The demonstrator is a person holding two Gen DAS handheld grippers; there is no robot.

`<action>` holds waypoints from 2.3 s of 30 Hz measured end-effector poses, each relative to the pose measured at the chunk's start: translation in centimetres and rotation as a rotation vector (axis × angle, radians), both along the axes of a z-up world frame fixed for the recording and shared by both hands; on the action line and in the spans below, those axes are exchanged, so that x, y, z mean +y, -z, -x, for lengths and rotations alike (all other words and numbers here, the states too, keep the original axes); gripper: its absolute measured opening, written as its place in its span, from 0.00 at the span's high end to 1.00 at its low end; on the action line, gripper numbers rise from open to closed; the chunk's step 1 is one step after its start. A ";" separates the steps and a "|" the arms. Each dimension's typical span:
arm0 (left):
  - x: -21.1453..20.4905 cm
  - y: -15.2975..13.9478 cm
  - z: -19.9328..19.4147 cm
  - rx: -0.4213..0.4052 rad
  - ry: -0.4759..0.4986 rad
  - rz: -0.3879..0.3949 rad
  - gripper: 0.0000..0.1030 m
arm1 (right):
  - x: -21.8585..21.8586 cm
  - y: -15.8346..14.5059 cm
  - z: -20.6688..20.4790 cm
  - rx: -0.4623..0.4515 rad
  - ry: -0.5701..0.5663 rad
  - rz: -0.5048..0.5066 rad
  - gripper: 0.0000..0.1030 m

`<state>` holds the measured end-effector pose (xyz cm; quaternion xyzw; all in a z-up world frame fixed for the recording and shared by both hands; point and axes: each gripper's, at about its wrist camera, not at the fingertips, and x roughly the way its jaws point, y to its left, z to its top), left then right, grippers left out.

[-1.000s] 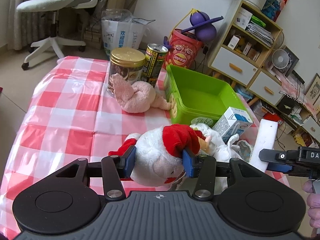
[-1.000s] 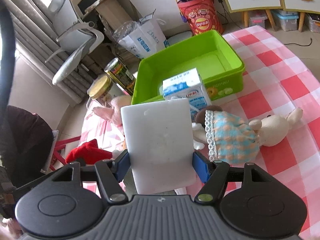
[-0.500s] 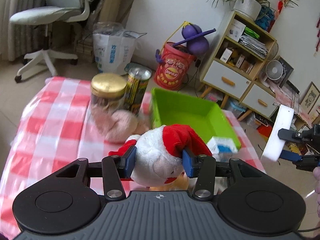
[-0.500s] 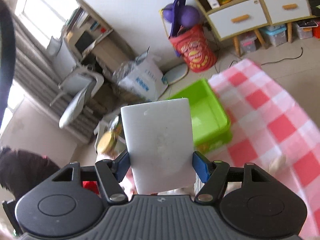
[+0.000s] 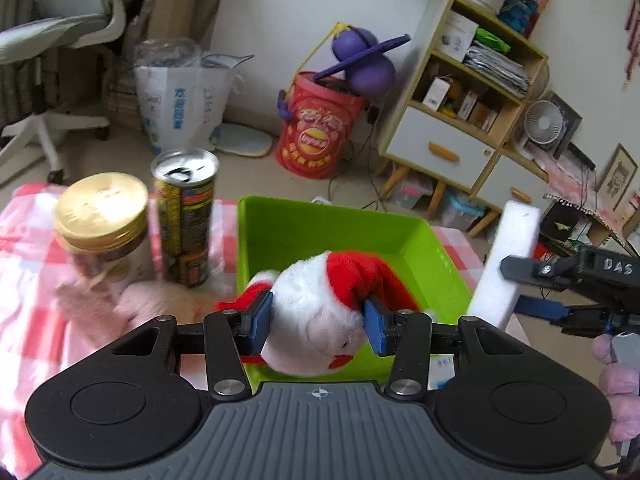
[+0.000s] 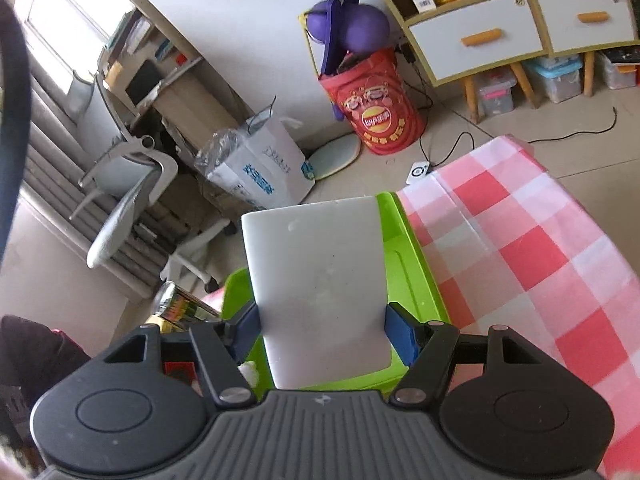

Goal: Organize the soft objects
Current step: 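Lift and carry the Santa plush and sponge block over the green bin, then open the left tool over the bin while the right tool releases the sponge block, then move both open tools back toward the towel and bunny doll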

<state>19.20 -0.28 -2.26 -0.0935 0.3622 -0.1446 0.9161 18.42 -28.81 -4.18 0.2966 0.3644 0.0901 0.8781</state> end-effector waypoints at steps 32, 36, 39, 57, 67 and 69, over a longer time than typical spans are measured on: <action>-0.3 -1.0 2.0 -0.017 0.009 -0.044 0.16 | 0.6 0.0 0.1 0.105 0.016 0.051 0.43; 1.3 -2.3 4.4 -0.006 -0.024 -0.059 0.06 | 1.3 -1.7 2.2 0.099 -0.001 0.061 0.38; 2.2 -3.0 6.1 0.011 -0.046 -0.072 0.05 | 1.9 -2.5 3.9 0.110 -0.014 0.090 0.36; 6.4 -2.4 13.1 0.102 -0.138 -0.112 0.05 | 6.8 -2.8 11.7 0.137 -0.106 0.200 0.32; 6.4 -0.4 13.9 0.134 -0.113 -0.157 0.05 | 7.1 -1.5 12.4 0.183 -0.101 0.250 0.32; 6.4 0.1 14.3 0.137 -0.097 -0.170 0.05 | 7.4 -1.1 12.6 0.193 -0.107 0.259 0.32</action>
